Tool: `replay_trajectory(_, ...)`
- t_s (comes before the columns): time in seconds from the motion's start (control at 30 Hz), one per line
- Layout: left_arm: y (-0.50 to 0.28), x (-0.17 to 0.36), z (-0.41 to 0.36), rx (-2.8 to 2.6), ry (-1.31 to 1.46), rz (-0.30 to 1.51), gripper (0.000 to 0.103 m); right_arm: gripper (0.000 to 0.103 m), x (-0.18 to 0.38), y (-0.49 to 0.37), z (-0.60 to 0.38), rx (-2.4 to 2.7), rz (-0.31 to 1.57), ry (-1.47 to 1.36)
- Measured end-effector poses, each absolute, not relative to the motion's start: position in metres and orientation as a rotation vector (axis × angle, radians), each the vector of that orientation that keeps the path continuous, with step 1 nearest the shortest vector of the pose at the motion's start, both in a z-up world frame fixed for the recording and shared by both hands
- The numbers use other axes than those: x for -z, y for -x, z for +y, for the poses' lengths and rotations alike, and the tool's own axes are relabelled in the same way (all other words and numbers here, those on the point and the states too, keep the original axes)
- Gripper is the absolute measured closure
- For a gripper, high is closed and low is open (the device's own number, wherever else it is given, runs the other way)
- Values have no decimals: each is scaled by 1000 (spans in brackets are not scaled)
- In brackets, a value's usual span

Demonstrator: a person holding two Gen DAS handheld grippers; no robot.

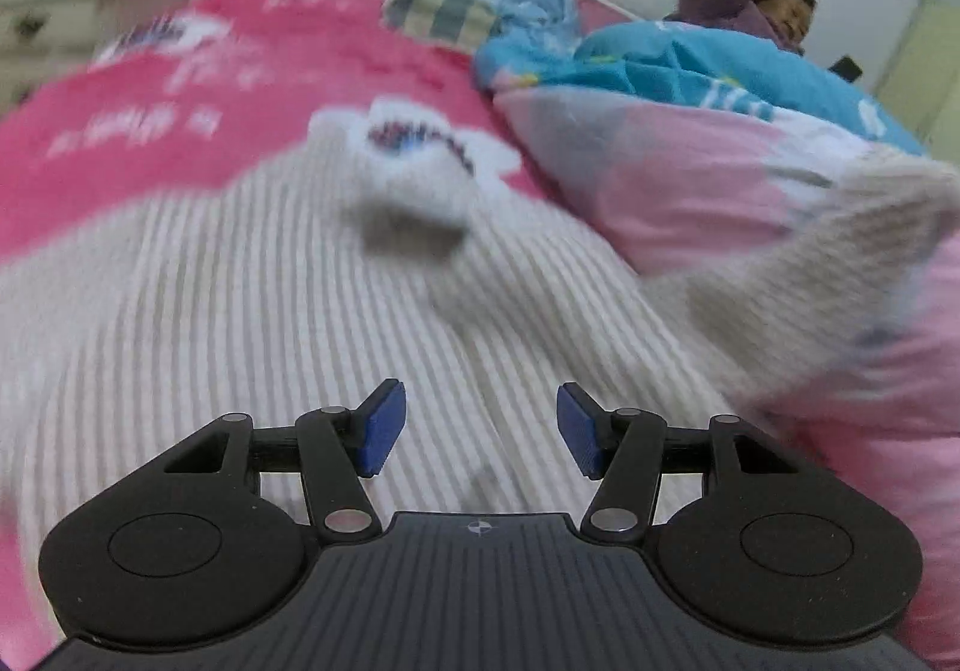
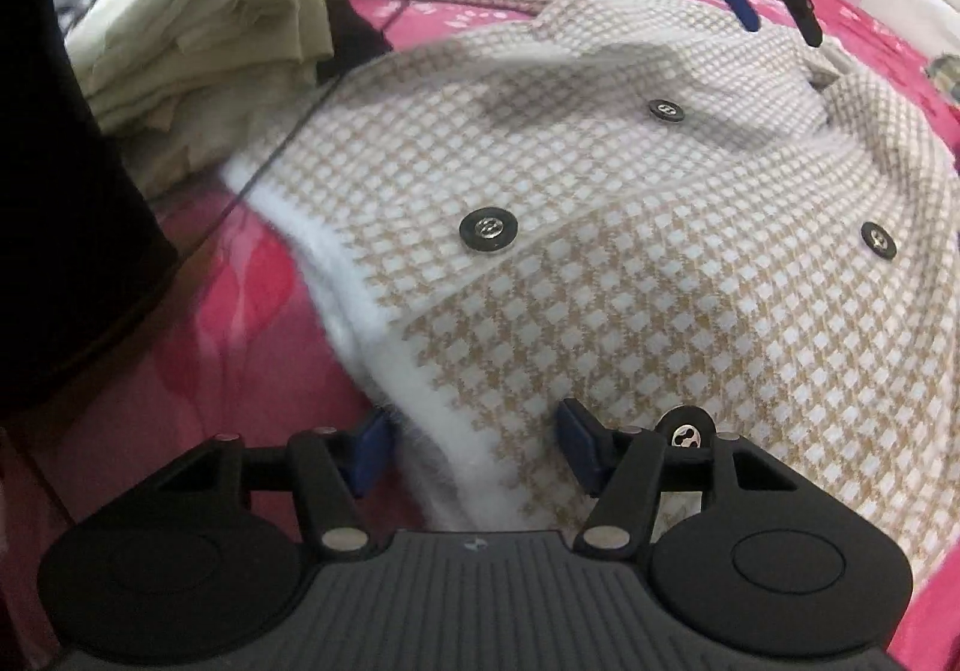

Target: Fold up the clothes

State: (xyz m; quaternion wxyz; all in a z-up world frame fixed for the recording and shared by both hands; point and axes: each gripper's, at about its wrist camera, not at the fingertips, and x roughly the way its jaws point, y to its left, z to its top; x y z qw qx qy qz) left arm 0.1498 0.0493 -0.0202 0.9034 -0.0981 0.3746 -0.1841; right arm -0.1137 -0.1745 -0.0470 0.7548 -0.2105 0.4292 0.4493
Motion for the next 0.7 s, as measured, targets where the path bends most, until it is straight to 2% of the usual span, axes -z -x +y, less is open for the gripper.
replay_trajectory(0.2,-222,46,41,428,199,767,44,47,56,94,-174,-964,998,304)
replay_trajectory(0.27,-235,49,35,462,200,771,39,47,55,91,-177,-967,1009,279)
replay_trajectory(0.5,-257,61,14,560,153,762,38,49,53,86,-181,-983,1023,229)
replay_trajectory(0.57,-261,66,12,577,164,771,42,56,52,84,-184,-992,1017,203)
replay_trajectory(0.6,-264,68,13,586,189,779,45,67,51,83,-185,-1001,1018,184)
replay_trajectory(0.63,-265,71,14,596,214,787,53,77,48,83,-187,-1012,1020,166)
replay_trajectory(0.67,-266,72,14,608,243,796,63,80,46,83,-188,-1022,1022,148)
replay_trajectory(0.7,-267,74,15,619,269,803,65,85,45,83,-189,-1030,1023,140)
